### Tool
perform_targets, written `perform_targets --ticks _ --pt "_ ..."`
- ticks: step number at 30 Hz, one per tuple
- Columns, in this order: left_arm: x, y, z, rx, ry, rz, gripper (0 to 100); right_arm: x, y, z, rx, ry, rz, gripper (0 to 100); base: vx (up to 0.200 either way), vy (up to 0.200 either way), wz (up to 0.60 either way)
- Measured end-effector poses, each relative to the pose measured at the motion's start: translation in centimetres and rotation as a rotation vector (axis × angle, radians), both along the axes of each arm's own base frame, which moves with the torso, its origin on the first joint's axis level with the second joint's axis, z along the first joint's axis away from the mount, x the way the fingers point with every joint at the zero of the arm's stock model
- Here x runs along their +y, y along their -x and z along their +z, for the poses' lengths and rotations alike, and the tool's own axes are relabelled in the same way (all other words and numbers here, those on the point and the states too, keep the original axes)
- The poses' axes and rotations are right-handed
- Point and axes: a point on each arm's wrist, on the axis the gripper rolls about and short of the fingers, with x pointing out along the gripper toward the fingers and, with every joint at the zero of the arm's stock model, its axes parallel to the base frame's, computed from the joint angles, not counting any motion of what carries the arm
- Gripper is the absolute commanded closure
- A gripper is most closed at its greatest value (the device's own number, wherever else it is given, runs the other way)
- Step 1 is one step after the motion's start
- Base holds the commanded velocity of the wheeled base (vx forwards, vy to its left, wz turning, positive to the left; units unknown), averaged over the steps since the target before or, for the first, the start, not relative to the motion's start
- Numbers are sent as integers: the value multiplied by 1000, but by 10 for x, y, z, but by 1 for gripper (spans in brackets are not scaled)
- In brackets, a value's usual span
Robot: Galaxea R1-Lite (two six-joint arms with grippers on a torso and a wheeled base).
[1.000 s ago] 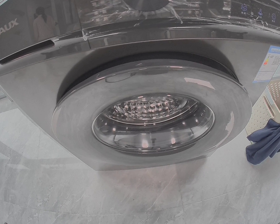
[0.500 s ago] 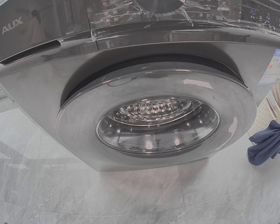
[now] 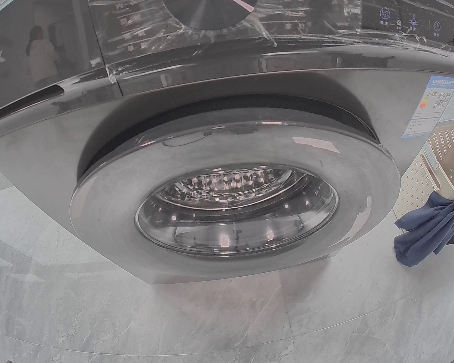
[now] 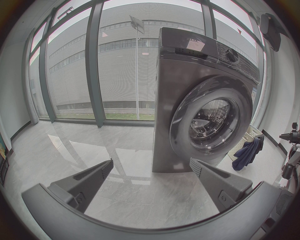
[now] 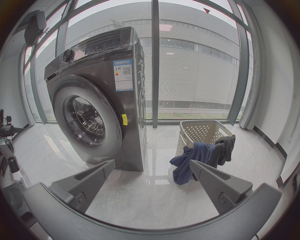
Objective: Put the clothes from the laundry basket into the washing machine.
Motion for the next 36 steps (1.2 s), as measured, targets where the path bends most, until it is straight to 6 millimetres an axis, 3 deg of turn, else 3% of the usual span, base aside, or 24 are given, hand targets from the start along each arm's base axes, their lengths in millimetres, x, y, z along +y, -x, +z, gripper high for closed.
perform_targets --ticks 19,26,30,36 --pt "0 0 0 0 0 0 0 0 0 3 -20 22 12 0 0 0 0" --pt "0 0 0 0 0 0 0 1 5 52 -128 -54 49 0 0 0 0" --pt "0 0 0 0 0 0 0 2 -11 70 -55 -60 112 0 0 0 0" --pt "0 0 0 0 0 0 0 4 -51 84 89 -44 205 0 0 0 0"
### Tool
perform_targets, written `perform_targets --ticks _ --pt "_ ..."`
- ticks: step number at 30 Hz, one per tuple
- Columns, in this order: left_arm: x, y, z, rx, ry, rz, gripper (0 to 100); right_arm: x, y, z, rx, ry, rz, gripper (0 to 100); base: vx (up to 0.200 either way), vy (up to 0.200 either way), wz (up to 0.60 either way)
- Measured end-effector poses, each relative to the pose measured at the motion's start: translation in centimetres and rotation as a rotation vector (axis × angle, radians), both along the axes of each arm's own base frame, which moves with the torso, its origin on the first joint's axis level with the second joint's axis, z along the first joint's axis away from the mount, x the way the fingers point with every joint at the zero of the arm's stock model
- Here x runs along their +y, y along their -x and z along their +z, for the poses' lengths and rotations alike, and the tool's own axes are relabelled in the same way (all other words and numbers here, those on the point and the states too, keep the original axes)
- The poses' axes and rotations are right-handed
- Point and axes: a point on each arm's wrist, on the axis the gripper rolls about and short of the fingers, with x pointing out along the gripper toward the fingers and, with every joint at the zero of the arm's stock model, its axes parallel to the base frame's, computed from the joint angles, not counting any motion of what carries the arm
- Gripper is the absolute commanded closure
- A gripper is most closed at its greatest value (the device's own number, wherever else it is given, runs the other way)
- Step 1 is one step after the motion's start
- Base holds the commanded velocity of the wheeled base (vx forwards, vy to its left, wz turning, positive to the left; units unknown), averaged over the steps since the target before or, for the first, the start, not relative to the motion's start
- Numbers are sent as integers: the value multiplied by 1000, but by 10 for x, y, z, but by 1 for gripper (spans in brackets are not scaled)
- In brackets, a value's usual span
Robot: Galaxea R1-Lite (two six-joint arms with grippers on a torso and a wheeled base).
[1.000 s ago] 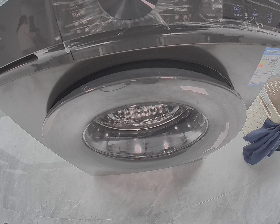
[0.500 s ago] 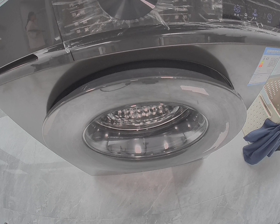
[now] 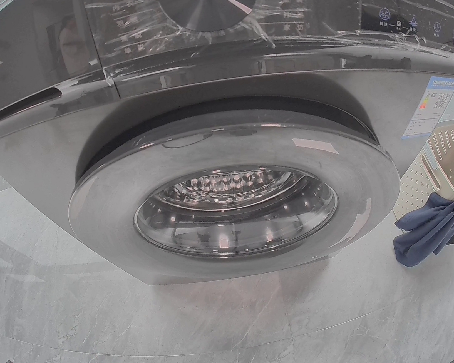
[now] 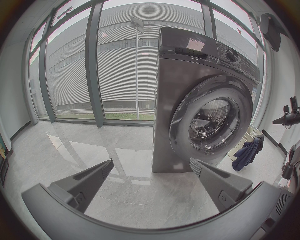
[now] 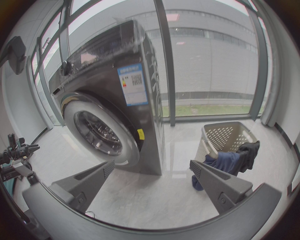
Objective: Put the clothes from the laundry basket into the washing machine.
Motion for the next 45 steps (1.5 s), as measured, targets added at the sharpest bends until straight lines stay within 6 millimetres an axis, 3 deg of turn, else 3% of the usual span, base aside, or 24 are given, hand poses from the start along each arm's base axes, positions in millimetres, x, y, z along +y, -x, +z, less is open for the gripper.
perform_targets --ticks 8,15,31,45 --pt "0 0 0 0 0 0 0 20 -58 8 142 14 150 0 0 0 0" --pt "0 0 0 0 0 0 0 48 -94 23 154 -21 233 0 0 0 0" --pt "0 0 0 0 0 0 0 80 -134 22 88 -114 290 0 0 0 0" --pt "0 0 0 0 1 0 0 95 -142 7 95 -108 337 0 0 0 0"
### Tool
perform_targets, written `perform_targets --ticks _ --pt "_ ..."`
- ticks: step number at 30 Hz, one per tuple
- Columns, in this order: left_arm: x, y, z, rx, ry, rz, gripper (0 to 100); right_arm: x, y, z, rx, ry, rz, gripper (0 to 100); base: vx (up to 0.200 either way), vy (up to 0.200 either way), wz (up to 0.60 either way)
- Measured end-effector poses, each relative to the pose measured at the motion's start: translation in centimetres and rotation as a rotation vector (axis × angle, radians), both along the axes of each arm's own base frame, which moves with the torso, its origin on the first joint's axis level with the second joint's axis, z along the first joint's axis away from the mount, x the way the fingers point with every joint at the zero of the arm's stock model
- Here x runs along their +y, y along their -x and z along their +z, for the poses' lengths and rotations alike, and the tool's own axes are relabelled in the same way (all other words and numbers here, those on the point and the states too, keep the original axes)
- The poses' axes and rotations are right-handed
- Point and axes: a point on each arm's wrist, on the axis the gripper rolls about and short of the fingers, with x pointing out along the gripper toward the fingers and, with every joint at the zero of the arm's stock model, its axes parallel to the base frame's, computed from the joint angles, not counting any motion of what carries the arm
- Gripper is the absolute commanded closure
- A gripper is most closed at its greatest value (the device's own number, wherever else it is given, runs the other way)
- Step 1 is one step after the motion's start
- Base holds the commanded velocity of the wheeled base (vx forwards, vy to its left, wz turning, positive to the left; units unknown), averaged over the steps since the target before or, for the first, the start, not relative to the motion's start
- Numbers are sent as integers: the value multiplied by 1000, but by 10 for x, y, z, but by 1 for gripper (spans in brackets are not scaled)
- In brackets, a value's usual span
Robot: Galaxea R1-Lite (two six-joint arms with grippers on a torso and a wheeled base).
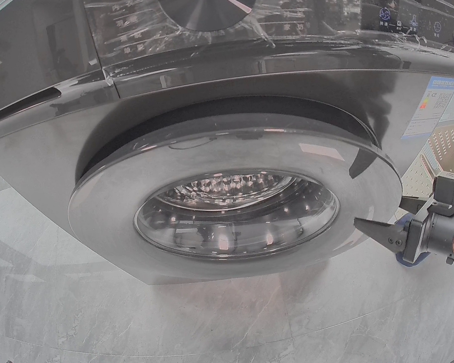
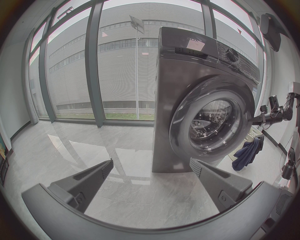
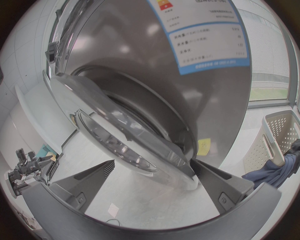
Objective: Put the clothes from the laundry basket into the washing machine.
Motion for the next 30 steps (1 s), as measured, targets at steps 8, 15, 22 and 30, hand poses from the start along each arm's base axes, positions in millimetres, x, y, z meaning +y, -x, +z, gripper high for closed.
perform_targets --ticks 8,15,22,30 --pt "0 0 0 0 1 -1 0 -2 11 -17 53 41 35 0 -125 0 0" --pt "0 0 0 0 1 0 0 -4 17 -17 47 39 51 0 -29 0 0" --pt "0 0 0 0 1 0 0 0 22 -20 55 45 81 0 0 0 0" --pt "0 0 0 0 1 0 0 2 31 -28 83 64 121 0 -75 0 0"
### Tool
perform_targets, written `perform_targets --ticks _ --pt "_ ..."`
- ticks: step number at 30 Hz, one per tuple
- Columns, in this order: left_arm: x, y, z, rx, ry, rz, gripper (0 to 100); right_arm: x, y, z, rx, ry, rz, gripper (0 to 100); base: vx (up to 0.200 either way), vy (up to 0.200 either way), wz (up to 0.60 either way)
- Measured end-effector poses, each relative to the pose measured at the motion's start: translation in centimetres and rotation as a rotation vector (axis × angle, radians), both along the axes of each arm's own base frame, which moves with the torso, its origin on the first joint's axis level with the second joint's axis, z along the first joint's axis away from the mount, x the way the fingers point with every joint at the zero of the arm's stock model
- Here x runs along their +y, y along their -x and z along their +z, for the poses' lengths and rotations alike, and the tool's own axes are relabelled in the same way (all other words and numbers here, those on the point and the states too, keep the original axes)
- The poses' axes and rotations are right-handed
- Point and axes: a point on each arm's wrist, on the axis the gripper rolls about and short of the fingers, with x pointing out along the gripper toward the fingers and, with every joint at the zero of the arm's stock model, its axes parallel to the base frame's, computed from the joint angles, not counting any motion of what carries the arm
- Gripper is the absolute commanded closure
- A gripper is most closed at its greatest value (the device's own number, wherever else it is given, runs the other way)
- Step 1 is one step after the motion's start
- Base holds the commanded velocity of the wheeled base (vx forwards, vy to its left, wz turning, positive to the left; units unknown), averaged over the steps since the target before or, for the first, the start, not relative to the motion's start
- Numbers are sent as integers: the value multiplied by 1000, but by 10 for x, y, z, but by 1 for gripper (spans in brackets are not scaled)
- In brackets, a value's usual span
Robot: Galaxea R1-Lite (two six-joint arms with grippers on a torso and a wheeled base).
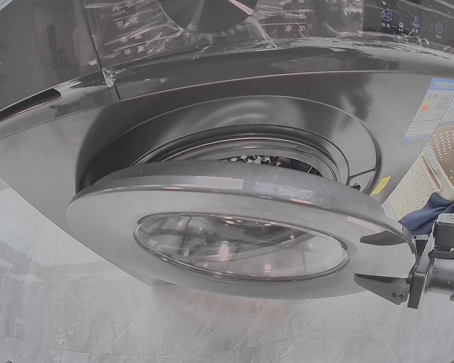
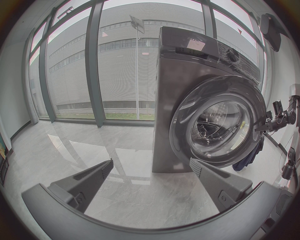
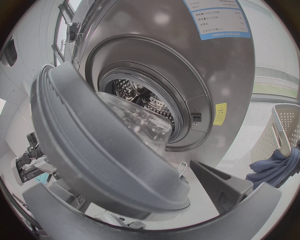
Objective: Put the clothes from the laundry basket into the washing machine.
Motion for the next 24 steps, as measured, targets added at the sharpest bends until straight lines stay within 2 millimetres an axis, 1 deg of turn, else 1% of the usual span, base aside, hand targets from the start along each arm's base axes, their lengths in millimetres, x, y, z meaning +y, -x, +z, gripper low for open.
perform_targets --ticks 6,18,24 --pt "0 0 0 0 0 0 0 0 -2 4 -13 -11 -9 0 -200 0 0" --pt "0 0 0 0 0 0 0 1 2 -3 12 8 12 0 0 0 0" --pt "0 0 0 0 0 0 0 2 0 -1 3 1 2 0 0 0 0"
